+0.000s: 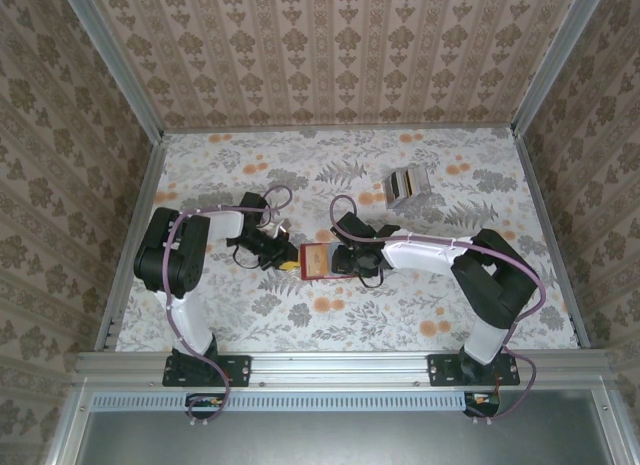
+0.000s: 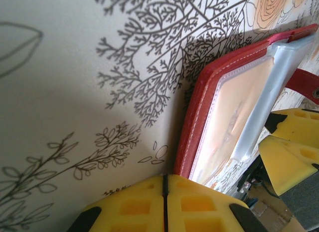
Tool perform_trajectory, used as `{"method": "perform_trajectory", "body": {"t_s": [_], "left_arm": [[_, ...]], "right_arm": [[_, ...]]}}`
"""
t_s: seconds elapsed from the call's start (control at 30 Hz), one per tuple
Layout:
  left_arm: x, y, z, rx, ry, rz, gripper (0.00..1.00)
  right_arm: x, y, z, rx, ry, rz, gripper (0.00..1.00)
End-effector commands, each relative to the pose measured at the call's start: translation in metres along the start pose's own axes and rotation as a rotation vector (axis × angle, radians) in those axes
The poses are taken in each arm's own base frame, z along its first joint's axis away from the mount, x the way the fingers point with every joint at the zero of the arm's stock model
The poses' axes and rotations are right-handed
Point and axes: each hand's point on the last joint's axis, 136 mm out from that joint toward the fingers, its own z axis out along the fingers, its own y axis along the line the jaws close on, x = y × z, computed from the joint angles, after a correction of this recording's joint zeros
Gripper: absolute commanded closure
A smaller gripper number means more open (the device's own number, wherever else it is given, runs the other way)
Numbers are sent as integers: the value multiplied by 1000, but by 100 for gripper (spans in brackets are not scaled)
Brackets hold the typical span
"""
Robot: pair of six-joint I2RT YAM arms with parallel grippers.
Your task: Put the credit cards into the card holder
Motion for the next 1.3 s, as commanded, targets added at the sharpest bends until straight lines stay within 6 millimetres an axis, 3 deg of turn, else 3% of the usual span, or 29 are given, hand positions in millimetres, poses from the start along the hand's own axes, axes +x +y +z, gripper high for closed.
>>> {"method": "perform_trajectory", "body": {"t_s": [0.0, 0.33, 1.0, 1.17, 1.27], "left_arm": [[2, 12, 11, -47, 0, 33, 91], [2, 13, 12, -47, 4, 28, 91], [2, 12, 13, -38, 9, 31, 91], [2, 12, 14, -38, 12, 32, 90], [2, 12, 15, -38, 15, 27, 90]], "right_arm": [[-1, 13, 2, -40, 12, -12, 57], [-3, 21, 1, -89, -11, -24, 70], [-6, -6, -22, 16, -66, -47, 72], [-5, -4, -20, 6, -60, -47, 72], [-5, -1, -19, -7, -56, -51, 77]]}}
